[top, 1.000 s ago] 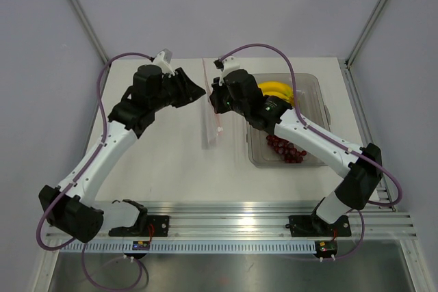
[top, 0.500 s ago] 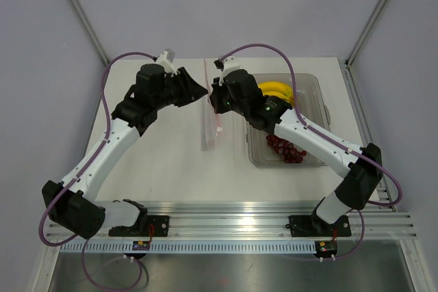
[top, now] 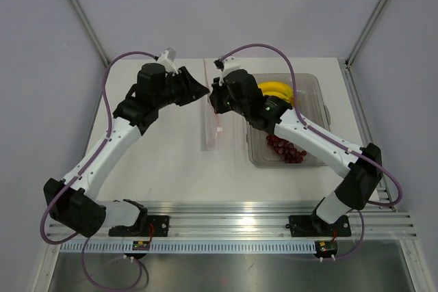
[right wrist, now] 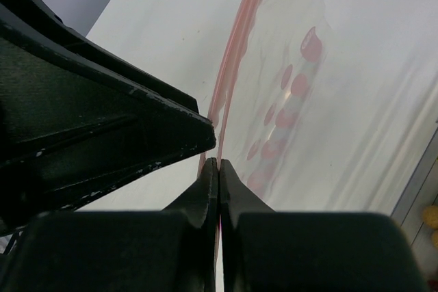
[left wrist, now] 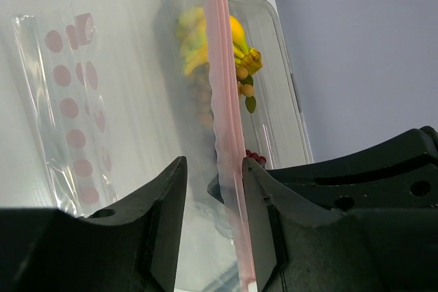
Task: Place the food in the zip-top bag and seal the zipper
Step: Open the zipper of the food storage bag at the center of the board.
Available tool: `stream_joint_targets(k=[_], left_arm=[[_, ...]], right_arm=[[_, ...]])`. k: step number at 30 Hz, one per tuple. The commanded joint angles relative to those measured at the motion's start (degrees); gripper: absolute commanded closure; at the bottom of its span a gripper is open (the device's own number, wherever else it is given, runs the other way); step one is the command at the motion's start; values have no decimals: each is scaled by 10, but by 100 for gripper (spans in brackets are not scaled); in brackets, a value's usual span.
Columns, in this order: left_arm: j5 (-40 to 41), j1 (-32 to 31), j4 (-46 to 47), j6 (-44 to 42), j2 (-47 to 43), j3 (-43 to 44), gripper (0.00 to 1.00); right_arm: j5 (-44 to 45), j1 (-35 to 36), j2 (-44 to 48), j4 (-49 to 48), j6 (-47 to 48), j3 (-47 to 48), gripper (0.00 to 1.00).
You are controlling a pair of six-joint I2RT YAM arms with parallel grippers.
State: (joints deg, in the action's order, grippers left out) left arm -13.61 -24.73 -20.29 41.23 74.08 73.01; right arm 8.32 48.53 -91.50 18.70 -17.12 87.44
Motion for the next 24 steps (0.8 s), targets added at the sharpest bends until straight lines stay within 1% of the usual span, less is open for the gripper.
stream_joint_targets(k=[1,5,6,9,10,12,13,14,15,16,17,18,19,23,24], left_arm=[[-13,-4,25,5,15,2,59],[-10,-6,16,-1,26,6,62],[-7,-6,14,0,28,6,66],[1,-7,3,-4,31,9,71],[3,-7,-6,-6,32,13,76],[14,-7,-22,-15,35,20,82],[19,-7,-41,-19,37,23,92],[25,-7,-54,-29,39,35,98],[42,-7,-67,-35,39,42,100],[50,-7,-98,-43,38,51,100],[71,-7,-113,-62,36,70,100],[81,-7,-130,-73,35,84,100],[92,-6,-168,-84,34,99,100],[134,-6,-253,-143,34,181,100],[134,-6,-266,-150,33,213,100]], right_arm=[[-1,4,18,-26,-7,8,100],[-2,4,21,-25,-8,8,100],[-3,4,22,-25,-7,9,100],[1,4,26,-24,-7,8,100],[3,4,28,-24,-6,7,100],[13,4,31,-22,-7,5,100],[22,4,33,-19,-10,5,100],[34,4,34,-14,-13,6,100],[67,3,34,4,-23,7,100],[87,3,33,15,-29,12,100],[126,2,30,27,-36,16,100],[140,-1,27,51,-49,23,100],[148,-4,26,62,-55,26,100],[142,-14,1,92,-70,51,100],[137,-15,-6,99,-70,75,100]])
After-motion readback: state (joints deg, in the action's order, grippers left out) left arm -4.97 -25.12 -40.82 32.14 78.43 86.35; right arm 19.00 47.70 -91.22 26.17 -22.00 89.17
